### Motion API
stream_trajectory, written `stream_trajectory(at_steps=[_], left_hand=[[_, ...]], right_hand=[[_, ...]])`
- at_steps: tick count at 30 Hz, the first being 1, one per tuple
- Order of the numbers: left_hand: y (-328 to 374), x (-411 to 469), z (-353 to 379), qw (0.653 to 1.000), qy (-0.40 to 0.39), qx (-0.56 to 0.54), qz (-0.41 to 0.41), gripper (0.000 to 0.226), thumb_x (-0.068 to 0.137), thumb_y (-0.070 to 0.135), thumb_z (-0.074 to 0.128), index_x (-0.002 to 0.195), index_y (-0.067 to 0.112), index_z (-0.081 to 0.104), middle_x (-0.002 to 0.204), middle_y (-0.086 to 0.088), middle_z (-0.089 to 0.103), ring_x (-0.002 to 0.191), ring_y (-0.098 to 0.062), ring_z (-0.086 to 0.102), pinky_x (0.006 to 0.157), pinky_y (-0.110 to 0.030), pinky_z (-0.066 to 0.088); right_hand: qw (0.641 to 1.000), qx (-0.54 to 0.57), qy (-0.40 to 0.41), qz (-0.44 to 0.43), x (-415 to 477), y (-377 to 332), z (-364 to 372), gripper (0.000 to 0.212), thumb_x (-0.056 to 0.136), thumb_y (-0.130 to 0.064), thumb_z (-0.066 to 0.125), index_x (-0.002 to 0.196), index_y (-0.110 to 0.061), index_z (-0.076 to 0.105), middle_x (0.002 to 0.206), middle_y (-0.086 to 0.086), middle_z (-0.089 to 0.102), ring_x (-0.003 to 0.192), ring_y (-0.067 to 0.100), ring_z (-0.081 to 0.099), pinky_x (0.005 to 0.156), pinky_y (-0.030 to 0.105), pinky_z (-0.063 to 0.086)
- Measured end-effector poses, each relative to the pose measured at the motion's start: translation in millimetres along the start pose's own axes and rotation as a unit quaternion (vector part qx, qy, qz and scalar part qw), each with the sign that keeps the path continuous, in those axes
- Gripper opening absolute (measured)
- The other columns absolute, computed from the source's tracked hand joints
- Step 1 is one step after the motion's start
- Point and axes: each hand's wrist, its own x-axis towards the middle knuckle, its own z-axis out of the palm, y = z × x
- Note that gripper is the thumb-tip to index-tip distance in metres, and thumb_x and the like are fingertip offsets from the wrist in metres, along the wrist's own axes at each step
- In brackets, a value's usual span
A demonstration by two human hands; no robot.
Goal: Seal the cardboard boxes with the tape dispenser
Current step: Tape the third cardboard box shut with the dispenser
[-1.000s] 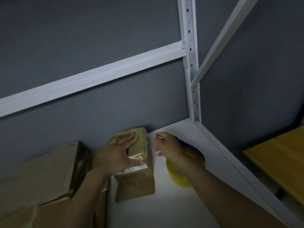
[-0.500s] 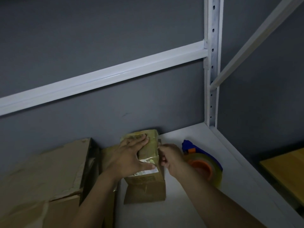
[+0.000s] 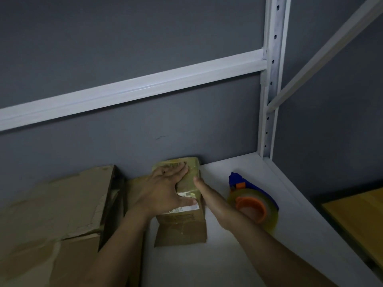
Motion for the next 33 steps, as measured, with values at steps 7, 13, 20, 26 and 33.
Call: stream_trajectory(at_steps=[7, 13, 20, 26, 33], left_hand=[[-23, 1, -20, 0.982, 0.032, -0.179, -0.048, 0.096, 0.067, 0.085, 0.046, 0.147, 0.032, 0.038, 0.154, 0.01, 0.032, 0.142, -0.013, 0.028, 0.113, -0.025, 0.023], [-54, 0, -1, 0.954, 0.046, -0.271, -0.122, 0.062, 0.088, 0.06, 0.045, 0.143, 0.03, 0.043, 0.152, 0.007, 0.034, 0.142, -0.013, 0.027, 0.114, -0.026, 0.019], [-53, -27, 16, 0.929, 0.112, -0.328, -0.131, 0.051, 0.081, 0.068, 0.051, 0.127, 0.047, 0.054, 0.138, 0.012, 0.038, 0.133, -0.008, 0.034, 0.116, -0.03, 0.024], [-41, -44, 25, 0.929, 0.126, -0.346, -0.037, 0.067, 0.057, 0.088, 0.059, 0.119, 0.063, 0.047, 0.15, 0.033, 0.016, 0.14, 0.005, 0.014, 0.115, -0.026, 0.017], [4, -34, 20, 0.938, 0.233, -0.228, -0.121, 0.063, 0.07, 0.051, 0.078, 0.128, 0.048, 0.053, 0.144, 0.024, 0.037, 0.133, -0.013, 0.029, 0.115, -0.035, 0.026]], right_hand=[[0.971, -0.198, 0.077, -0.108, -4, -10, -8, 0.028, 0.097, -0.038, 0.042, 0.12, -0.039, 0.058, 0.103, -0.012, 0.067, 0.092, 0.006, 0.062, 0.083, 0.027, 0.051], [0.882, -0.418, 0.109, -0.189, -15, -27, -19, 0.056, 0.09, -0.047, 0.058, 0.141, -0.033, 0.04, 0.139, -0.015, 0.041, 0.13, 0.011, 0.039, 0.102, 0.03, 0.037], [0.81, -0.506, 0.136, -0.261, 5, -24, -32, 0.043, 0.086, -0.041, 0.066, 0.128, -0.033, 0.059, 0.147, -0.008, 0.039, 0.135, 0.015, 0.032, 0.105, 0.029, 0.031], [0.838, -0.472, 0.132, -0.24, 20, -26, -56, 0.043, 0.093, -0.03, 0.059, 0.136, -0.026, 0.052, 0.142, 0.0, 0.049, 0.128, 0.017, 0.047, 0.105, 0.029, 0.038], [0.854, -0.444, 0.146, -0.229, 11, -28, -71, 0.047, 0.098, -0.02, 0.052, 0.143, -0.021, 0.042, 0.14, 0.005, 0.051, 0.128, 0.018, 0.048, 0.104, 0.021, 0.035]])
